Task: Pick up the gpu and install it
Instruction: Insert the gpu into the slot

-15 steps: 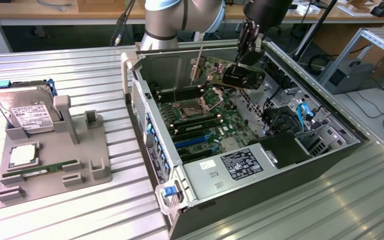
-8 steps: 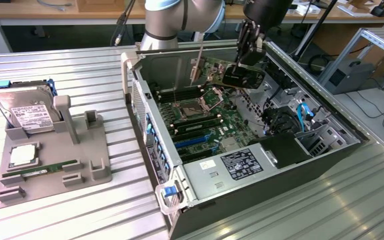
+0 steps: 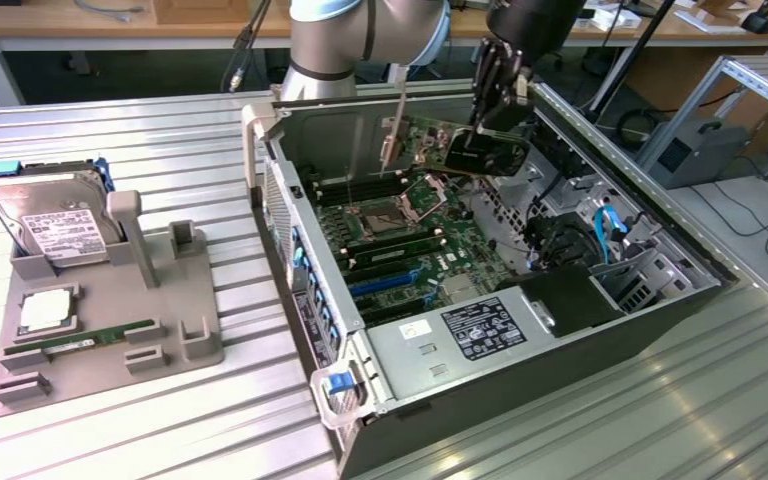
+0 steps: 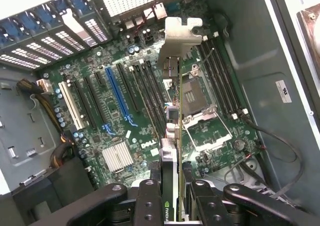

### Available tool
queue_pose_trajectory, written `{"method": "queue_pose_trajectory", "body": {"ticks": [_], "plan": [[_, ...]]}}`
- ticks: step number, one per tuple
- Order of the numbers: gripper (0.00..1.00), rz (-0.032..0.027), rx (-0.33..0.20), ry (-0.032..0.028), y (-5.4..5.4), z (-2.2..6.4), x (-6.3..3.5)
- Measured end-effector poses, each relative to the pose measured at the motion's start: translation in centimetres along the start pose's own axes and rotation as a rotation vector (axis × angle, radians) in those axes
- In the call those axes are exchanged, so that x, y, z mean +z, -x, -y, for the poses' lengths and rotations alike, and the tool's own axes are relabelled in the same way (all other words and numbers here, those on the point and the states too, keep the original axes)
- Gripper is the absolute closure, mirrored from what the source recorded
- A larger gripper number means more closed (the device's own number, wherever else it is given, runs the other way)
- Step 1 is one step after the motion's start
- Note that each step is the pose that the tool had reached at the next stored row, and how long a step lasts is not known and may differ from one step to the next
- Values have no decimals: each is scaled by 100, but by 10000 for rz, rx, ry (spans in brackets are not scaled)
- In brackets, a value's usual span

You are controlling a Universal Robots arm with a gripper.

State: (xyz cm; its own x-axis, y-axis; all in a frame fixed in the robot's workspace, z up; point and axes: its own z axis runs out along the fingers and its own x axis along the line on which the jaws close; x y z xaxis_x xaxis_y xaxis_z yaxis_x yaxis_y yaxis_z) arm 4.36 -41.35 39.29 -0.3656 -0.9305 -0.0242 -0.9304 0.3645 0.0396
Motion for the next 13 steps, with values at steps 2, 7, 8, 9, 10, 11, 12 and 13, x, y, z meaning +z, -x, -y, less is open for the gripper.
{"method": "queue_pose_trajectory", "body": {"ticks": [2,7,8,9,10,11,12,13], "plan": [[73,-3,-104,3,0,0,0],[73,-20,-509,13,0,0,0],[73,-24,-625,15,0,0,0],[73,-30,-754,19,0,0,0],[73,-35,-883,22,0,0,0],[73,-41,-1049,26,0,0,0],[73,-46,-1154,28,0,0,0],[73,-49,-1244,30,0,0,0]]}}
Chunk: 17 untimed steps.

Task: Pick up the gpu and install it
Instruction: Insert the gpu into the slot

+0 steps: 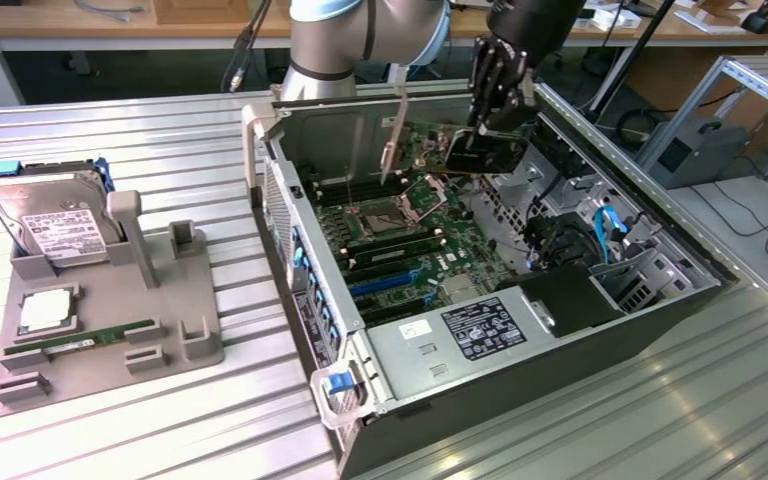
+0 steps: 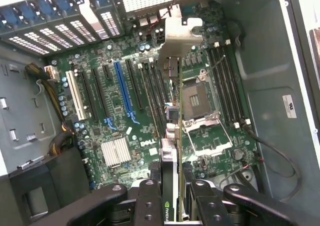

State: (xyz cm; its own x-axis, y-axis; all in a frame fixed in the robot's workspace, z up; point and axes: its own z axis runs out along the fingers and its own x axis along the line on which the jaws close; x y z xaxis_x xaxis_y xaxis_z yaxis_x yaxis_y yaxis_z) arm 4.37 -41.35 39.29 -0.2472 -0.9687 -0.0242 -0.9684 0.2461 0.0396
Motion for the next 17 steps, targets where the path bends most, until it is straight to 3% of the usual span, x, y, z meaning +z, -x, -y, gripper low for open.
{"method": "queue_pose_trajectory", "body": {"ticks": [10,17], "plan": [[73,-46,-1167,28,0,0,0],[73,-104,-2622,64,0,0,0]]}}
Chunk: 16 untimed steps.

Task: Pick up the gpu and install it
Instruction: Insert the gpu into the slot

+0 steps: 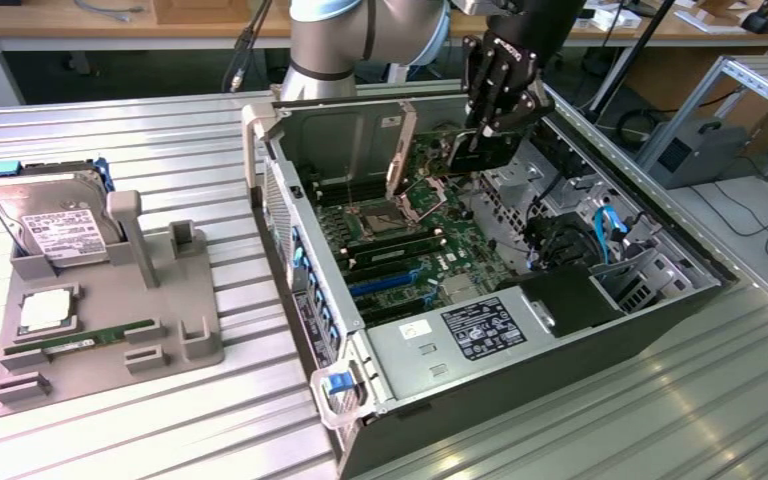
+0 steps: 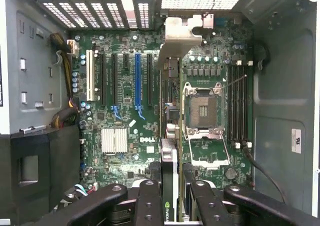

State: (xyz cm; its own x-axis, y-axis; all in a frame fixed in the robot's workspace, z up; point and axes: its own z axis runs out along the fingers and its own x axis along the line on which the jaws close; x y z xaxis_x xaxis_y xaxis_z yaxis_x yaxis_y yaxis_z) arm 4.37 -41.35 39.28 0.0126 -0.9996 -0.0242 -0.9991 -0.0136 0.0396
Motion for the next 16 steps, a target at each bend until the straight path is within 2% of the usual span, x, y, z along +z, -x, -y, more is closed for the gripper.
{"method": "queue_pose_trajectory", "body": {"ticks": [3,8,16], "plan": [[73,-17,-424,10,0,0,0],[73,-17,-425,10,0,0,2],[73,-17,-426,10,-3,-2,61]]}}
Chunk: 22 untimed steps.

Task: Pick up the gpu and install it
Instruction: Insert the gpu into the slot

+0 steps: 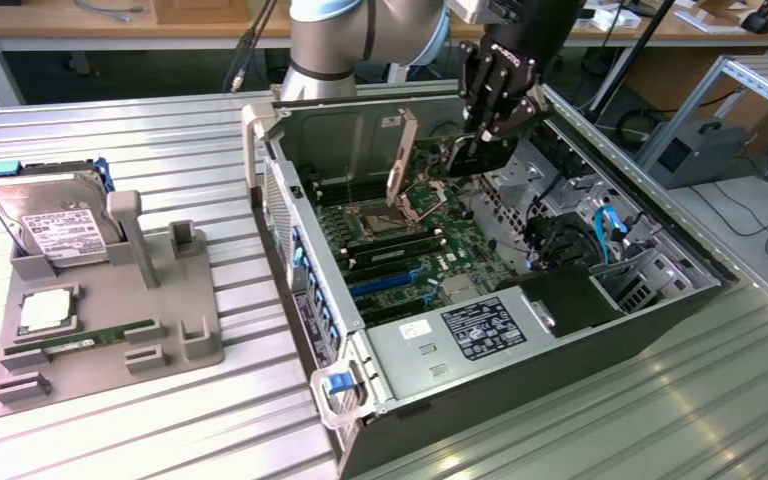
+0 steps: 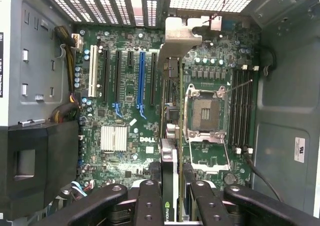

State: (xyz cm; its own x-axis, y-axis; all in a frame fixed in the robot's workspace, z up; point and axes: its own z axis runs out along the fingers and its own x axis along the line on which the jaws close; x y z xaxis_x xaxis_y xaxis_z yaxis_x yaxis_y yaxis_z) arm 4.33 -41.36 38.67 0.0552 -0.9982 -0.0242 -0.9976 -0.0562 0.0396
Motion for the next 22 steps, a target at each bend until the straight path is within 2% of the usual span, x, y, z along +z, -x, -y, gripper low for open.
{"method": "queue_pose_trajectory", "body": {"ticks": [12,22], "plan": [[73,0,0,0,-4,-50,63],[73,0,0,0,-12,-55,103]]}}
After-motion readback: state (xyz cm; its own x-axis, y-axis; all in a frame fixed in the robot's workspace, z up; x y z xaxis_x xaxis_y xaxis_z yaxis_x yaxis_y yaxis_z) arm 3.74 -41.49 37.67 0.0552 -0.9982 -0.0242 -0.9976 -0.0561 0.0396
